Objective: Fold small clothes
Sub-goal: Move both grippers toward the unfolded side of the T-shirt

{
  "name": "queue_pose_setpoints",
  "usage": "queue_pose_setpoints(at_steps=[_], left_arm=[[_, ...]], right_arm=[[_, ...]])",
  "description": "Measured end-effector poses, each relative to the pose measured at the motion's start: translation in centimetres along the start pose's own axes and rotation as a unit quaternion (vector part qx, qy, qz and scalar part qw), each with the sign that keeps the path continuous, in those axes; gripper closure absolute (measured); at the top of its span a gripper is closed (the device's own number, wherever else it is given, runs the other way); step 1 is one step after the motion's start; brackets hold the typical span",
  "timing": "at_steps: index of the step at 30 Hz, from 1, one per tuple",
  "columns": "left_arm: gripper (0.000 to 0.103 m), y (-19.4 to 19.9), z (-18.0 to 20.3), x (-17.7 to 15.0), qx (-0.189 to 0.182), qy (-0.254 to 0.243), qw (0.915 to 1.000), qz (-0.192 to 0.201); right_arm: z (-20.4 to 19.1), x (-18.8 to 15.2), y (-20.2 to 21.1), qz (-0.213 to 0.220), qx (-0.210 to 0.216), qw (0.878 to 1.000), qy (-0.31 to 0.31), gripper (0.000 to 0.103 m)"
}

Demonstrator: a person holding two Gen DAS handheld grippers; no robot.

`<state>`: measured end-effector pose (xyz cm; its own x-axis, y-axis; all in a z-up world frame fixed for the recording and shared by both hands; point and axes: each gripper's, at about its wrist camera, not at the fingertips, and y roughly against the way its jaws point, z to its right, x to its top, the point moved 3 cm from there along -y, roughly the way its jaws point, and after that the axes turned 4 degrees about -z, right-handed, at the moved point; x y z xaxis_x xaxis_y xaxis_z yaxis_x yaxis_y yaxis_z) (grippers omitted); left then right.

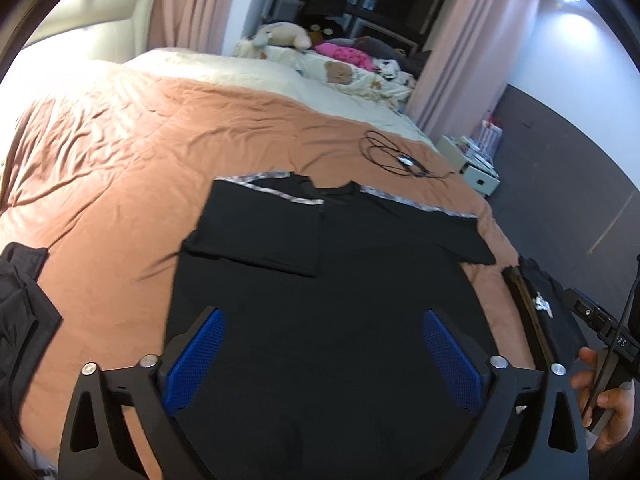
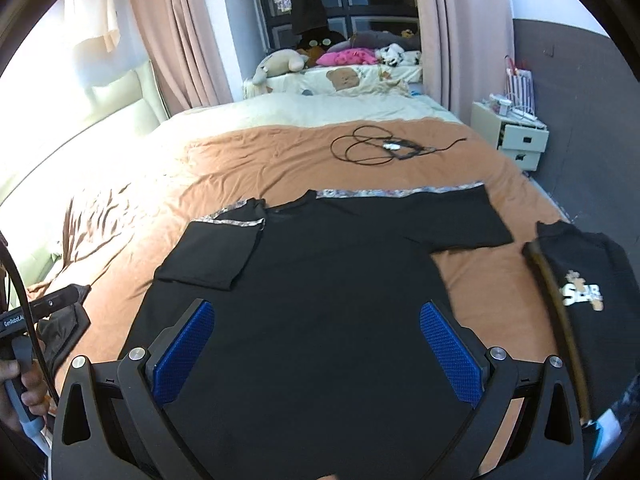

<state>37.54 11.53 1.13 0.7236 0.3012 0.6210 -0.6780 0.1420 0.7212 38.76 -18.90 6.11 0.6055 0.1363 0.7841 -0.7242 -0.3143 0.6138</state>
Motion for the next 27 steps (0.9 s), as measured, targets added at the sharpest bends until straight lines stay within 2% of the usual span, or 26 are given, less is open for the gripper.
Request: queue_pose_setpoints(at_steps=[7, 12, 19, 27], left_arm=[[0.0, -0.2, 4.5, 0.1, -0.014, -0.026, 0.9996, -0.001], [0.0, -1.2, 6.2, 0.5, -0.023, -0.044, 0.9988, -0.003], [0.0, -4.1, 8.6, 2.3, -0.044, -0.055, 0.9975, -0.003], [0.0, -8.4, 11.7, 3.6, -0.056, -0.067, 0.9961, -0.016]], right_arm=[[2.1, -0.9, 1.5, 0.008, 0.012, 1.0, -0.022, 0.0], [4.1, -0.4, 1.4, 0.018, 0.0, 0.999, -0.033, 0.0], [7.0, 0.7, -0.3, 0.022, -0.03, 0.998, -0.055, 0.0], [9.2, 2.5, -2.8, 0.006, -0.04, 0.997, -0.066, 0.0]])
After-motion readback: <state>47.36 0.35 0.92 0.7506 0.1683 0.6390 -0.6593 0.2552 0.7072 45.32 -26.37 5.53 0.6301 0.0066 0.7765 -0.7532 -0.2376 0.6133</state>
